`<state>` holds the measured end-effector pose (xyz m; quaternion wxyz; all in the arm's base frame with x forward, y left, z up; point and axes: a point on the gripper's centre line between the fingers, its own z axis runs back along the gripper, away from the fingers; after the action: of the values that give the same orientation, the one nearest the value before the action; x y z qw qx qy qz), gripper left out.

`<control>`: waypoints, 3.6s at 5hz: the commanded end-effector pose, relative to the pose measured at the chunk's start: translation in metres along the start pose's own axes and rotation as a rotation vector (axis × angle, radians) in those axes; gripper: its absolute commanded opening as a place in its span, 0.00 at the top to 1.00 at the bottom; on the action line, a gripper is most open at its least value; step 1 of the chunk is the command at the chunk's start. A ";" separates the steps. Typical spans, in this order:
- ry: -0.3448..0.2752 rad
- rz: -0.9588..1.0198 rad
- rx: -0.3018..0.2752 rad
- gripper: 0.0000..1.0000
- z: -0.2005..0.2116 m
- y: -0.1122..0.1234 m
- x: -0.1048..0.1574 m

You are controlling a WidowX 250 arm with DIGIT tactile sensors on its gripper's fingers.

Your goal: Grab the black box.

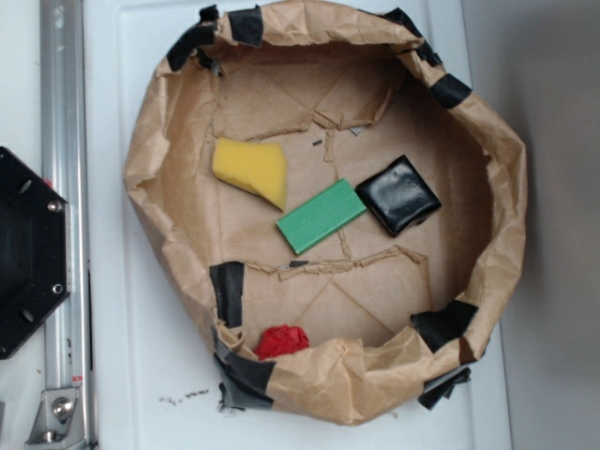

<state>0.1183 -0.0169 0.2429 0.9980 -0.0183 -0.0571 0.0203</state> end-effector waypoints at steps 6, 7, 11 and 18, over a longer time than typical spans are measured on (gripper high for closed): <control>-0.153 0.616 0.183 0.00 -0.127 0.020 0.131; -0.153 0.616 0.183 0.00 -0.127 0.020 0.131; -0.289 0.380 0.089 0.00 -0.134 0.050 0.151; -0.129 -0.553 0.062 0.00 -0.200 0.060 0.192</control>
<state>0.3134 0.0310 0.0478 0.9636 0.0133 -0.0957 -0.2495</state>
